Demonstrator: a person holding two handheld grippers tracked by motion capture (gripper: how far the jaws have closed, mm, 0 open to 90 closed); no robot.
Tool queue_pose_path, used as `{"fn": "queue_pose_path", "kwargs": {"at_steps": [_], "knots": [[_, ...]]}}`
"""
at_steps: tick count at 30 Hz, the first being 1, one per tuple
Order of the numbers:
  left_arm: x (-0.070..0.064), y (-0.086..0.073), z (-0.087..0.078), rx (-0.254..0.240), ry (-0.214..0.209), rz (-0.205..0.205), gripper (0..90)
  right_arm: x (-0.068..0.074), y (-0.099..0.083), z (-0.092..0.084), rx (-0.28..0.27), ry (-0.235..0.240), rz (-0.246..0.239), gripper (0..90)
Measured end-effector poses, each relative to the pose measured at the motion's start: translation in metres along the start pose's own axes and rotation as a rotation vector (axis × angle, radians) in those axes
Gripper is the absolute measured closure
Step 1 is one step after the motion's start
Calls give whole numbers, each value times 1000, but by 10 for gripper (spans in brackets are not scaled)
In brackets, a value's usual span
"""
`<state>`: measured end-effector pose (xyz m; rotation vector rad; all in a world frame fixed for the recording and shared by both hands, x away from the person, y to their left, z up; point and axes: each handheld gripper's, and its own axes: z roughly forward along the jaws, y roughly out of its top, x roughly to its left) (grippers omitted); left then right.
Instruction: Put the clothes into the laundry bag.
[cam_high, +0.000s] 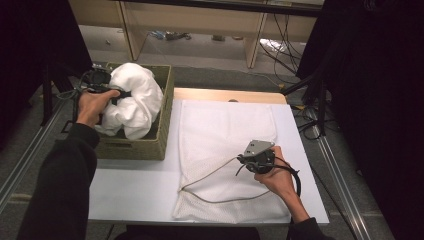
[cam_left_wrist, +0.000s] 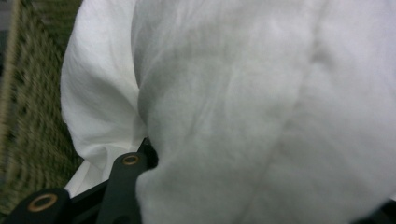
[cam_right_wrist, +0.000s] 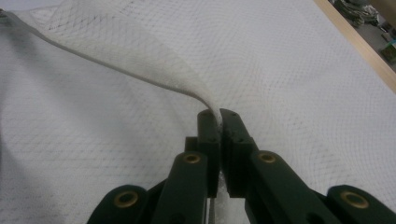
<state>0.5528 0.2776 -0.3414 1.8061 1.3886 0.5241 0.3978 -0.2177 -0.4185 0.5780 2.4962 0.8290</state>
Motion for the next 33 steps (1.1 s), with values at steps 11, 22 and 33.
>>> {"fn": "queue_pose_path", "kwargs": {"at_steps": [11, 22, 33], "knots": [[-21, 24, -70, -111, -109, 63, 527, -2, -1, 0, -15, -8, -27, 884], [-56, 10, -116, -148, -268, 116, 525, -4, -1, 2, -3, -17, 13, 885], [-120, -23, -146, -151, -499, 213, 521, -20, 4, 7, -17, -32, 15, 886]]}}
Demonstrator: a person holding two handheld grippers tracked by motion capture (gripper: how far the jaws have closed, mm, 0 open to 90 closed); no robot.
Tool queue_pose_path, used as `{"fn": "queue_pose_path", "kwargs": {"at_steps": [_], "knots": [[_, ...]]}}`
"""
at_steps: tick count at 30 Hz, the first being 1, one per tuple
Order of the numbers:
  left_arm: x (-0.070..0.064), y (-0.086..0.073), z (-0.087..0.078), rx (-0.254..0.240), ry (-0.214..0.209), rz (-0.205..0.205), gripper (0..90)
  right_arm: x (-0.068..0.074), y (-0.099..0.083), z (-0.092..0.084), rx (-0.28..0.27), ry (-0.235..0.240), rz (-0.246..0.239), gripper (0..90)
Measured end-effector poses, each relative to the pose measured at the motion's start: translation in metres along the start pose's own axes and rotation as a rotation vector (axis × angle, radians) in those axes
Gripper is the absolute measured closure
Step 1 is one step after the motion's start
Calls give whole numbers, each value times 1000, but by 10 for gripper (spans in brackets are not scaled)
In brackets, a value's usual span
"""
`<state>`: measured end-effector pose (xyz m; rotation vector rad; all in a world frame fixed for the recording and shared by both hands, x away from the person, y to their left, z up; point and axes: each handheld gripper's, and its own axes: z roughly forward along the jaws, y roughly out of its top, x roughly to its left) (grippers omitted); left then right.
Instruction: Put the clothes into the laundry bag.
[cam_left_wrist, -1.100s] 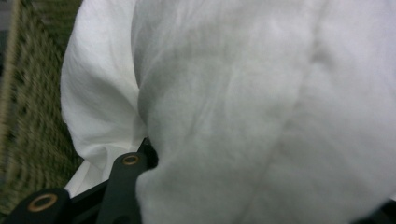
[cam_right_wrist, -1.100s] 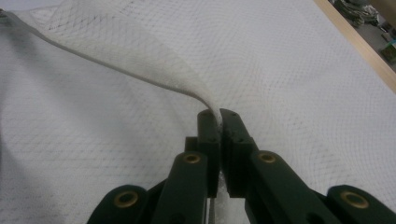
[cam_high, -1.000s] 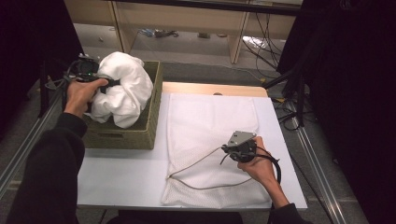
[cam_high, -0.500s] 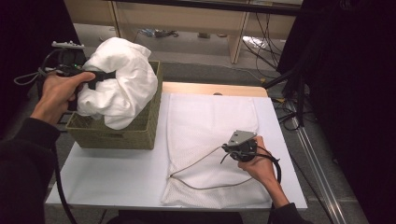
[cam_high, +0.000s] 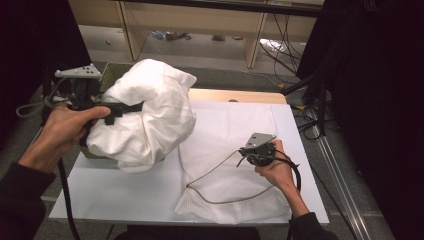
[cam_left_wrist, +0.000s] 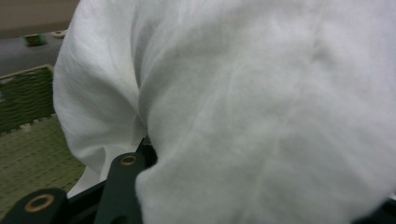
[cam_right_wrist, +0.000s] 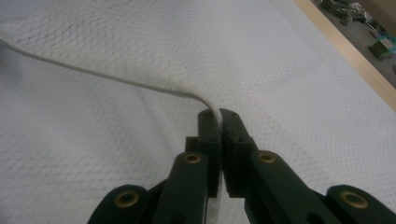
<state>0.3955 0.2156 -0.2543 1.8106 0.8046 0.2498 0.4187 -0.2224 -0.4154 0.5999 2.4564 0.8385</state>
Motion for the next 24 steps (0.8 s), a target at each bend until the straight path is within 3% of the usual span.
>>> {"fn": "queue_pose_path", "kwargs": {"at_steps": [5, 8, 10, 13, 15, 18, 20, 22, 23, 24], "knots": [[-16, -12, 3, -14, -63, -9, 520, -3, 3, 1, 3, 3, 22, 886], [-26, -18, 5, 3, -88, 21, 520, -6, 3, 3, 4, 0, 28, 886], [-34, -24, 7, 5, -107, 17, 520, -7, 3, 4, 9, -5, 51, 886], [-45, -32, 13, 22, -132, 41, 520, -11, 3, 5, 2, -6, 43, 886], [-52, -38, 18, 20, -161, 28, 520, -11, 4, 5, 7, -6, 44, 886], [-65, -44, 25, 35, -207, 50, 519, -11, 6, 4, 3, -12, 60, 886], [-74, -49, 31, 38, -240, 58, 519, -13, 7, 5, -10, -9, 45, 885], [-81, -55, 37, 43, -284, 57, 518, -15, 8, 4, -13, -8, 39, 886], [-84, -58, 42, 49, -309, 72, 518, -15, 9, 3, -17, -10, 59, 886], [-86, -63, 47, 58, -335, 83, 517, -16, 9, 3, -25, -10, 50, 886]]}}
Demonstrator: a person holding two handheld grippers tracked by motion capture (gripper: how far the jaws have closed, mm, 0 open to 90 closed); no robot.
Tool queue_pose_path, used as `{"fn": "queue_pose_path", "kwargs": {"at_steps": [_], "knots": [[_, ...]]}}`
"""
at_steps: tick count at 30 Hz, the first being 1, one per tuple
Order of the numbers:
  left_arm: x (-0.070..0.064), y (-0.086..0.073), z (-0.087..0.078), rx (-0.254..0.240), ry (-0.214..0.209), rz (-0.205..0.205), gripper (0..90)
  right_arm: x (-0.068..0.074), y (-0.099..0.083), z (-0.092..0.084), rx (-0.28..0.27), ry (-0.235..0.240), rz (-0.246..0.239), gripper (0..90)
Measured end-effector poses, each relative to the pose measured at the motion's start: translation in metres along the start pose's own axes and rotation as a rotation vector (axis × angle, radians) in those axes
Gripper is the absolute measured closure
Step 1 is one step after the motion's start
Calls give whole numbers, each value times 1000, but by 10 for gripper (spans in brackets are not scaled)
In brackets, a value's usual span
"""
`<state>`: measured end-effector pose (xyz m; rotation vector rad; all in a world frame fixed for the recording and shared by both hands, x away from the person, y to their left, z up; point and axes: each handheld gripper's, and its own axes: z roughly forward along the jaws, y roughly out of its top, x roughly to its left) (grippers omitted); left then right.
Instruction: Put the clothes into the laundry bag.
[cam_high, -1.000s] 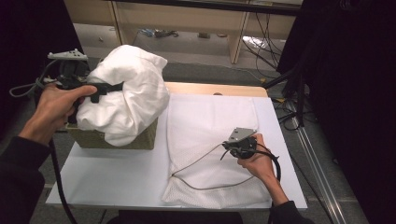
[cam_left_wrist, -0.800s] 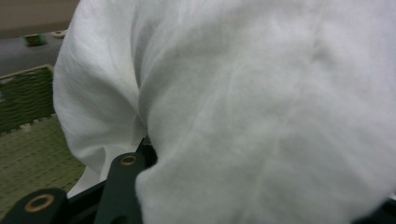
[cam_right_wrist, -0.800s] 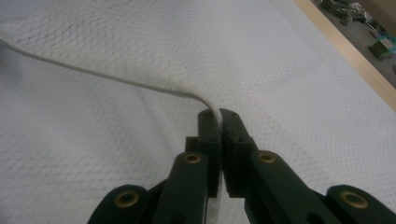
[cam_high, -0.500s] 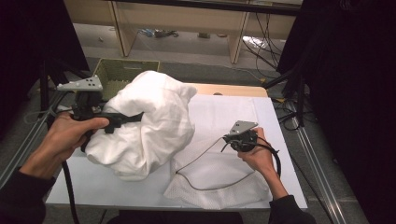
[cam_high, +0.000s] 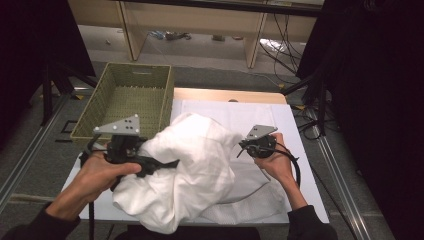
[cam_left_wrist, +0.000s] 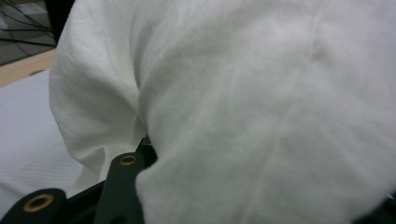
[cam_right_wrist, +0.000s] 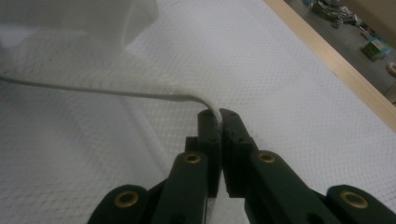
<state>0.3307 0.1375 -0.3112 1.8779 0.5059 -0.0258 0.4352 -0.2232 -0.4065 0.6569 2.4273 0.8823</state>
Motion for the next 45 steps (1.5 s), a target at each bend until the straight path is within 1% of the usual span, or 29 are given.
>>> {"fn": "queue_pose_path", "kwargs": {"at_steps": [1, 4, 5, 6, 8, 9, 10, 11, 14, 16, 17, 18, 20, 21, 22, 23, 24, 27, 29, 30, 31, 32, 33, 35, 36, 37, 40, 42, 45], "knots": [[1, -7, 8, 16, -21, -12, 516, -1, 1, -1, -4, -4, 5, 886], [3, -23, 26, 62, -38, -64, 515, -1, 2, -5, -15, -6, 7, 886], [4, -30, 35, 79, -52, -66, 515, -1, 3, -6, -15, -6, 21, 886], [5, -34, 40, 88, -63, -64, 513, -1, 4, -7, -23, -5, 6, 886], [7, -43, 54, 120, -82, -66, 511, 1, 5, -9, -20, -5, 18, 890], [7, -43, 54, 120, -82, -66, 510, 1, 6, -9, -21, -6, 15, 892], [9, -49, 68, 156, -104, -60, 509, 0, 8, -10, -34, -8, -11, 895], [9, -51, 75, 172, -109, -49, 508, 2, 10, -11, -40, -13, -2, 896], [5, -56, 93, 178, -136, -17, 507, 7, 15, -16, -36, -14, -27, 900], [4, -57, 104, 193, -163, 22, 507, 9, 20, -20, -52, -19, -42, 900], [4, -56, 108, 205, -163, 27, 507, 10, 22, -22, -63, -24, -58, 900], [4, -56, 112, 208, -172, 21, 507, 11, 24, -25, -62, -25, -50, 900], [7, -53, 117, 211, -126, -21, 508, 14, 26, -29, -61, -29, -60, 900], [9, -51, 115, 215, -85, -27, 509, 15, 26, -32, -65, -24, -75, 900], [13, -48, 111, 225, -12, -25, 509, 17, 26, -35, -63, -25, -66, 900], [14, -46, 107, 227, 43, -30, 509, 18, 26, -38, -68, -24, -72, 900], [18, -44, 102, 218, 60, -33, 509, 18, 26, -40, -68, -16, -85, 900], [19, -42, 96, 215, 54, -33, 504, 19, 27, -41, -68, -20, -81, 900], [16, -43, 106, 235, 60, -31, 497, 20, 27, -39, -65, -27, -71, 900], [15, -45, 114, 256, 47, -30, 494, 22, 27, -39, -59, -21, -65, 900], [14, -46, 124, 266, 4, -31, 492, 21, 28, -39, -66, -16, -87, 900], [14, -47, 132, 270, -12, -4, 492, 22, 30, -39, -68, -19, -92, 900], [12, -47, 140, 277, -55, 3, 493, 24, 30, -40, -64, -21, -80, 900], [7, -45, 152, 314, -140, 50, 493, 25, 31, -41, -73, -15, -98, 900], [7, -45, 152, 314, -140, 50, 492, 25, 31, -41, -79, -14, -102, 900], [2, -45, 162, 337, -167, 79, 492, 25, 32, -43, -82, -16, -83, 900], [4, -48, 170, 346, -210, 96, 493, 24, 33, -46, -95, -20, -97, 900], [8, -47, 169, 337, -160, 68, 493, 24, 34, -49, -100, -20, -96, 900], [18, -38, 154, 293, -42, -30, 496, 23, 34, -54, -107, -24, -88, 900]]}}
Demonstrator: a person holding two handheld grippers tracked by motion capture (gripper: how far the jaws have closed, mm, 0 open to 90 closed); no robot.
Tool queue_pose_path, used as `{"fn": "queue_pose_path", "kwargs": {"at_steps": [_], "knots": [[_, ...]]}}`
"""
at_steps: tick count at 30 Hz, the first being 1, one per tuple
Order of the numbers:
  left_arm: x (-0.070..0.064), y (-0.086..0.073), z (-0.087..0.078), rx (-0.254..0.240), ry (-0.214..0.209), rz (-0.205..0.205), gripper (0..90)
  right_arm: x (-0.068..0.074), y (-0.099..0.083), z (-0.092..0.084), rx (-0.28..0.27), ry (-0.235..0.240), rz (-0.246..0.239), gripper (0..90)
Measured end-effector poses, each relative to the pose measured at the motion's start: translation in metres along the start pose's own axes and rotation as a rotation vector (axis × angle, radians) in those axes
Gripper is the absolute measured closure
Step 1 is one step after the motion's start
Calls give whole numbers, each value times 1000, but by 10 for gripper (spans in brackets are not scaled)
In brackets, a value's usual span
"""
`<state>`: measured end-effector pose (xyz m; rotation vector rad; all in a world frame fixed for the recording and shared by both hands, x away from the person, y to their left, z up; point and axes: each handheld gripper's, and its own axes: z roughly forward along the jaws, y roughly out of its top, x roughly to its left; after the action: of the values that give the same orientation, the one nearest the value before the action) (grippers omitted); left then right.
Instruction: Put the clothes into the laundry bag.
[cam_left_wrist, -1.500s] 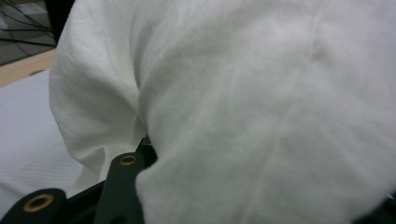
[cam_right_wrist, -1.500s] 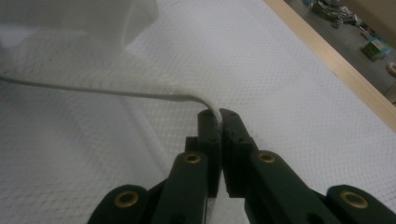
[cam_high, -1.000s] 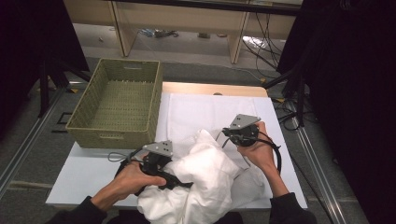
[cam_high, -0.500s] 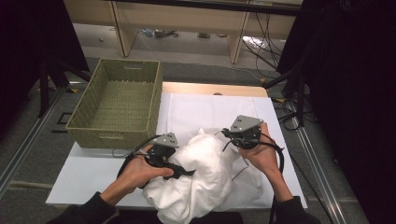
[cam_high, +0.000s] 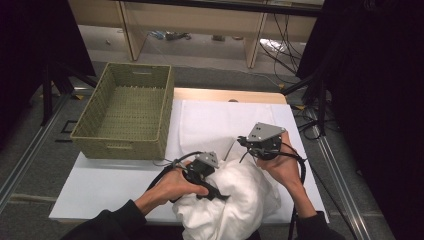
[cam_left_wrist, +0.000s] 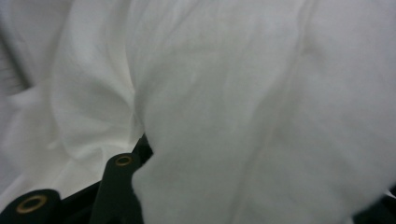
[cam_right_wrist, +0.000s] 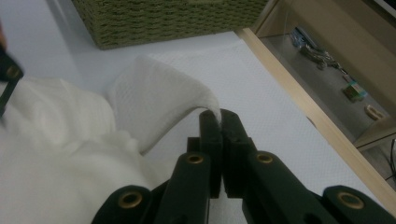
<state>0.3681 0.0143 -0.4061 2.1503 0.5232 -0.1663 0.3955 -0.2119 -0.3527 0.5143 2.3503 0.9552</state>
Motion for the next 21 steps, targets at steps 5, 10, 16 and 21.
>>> {"fn": "queue_pose_path", "kwargs": {"at_steps": [5, 10, 16, 21], "knots": [[1, 11, -36, -8, 219, -4, 491, 0, 3, -7, -13, 4, -4, 900], [4, 13, -13, 61, 258, 59, 456, 2, 5, -6, -8, 6, -7, 900], [31, 15, 50, 25, 139, -70, 433, 7, 3, -4, 10, 16, -21, 900], [52, 18, 47, -24, 182, -175, 367, 4, -4, -6, 15, 18, -5, 900]]}}
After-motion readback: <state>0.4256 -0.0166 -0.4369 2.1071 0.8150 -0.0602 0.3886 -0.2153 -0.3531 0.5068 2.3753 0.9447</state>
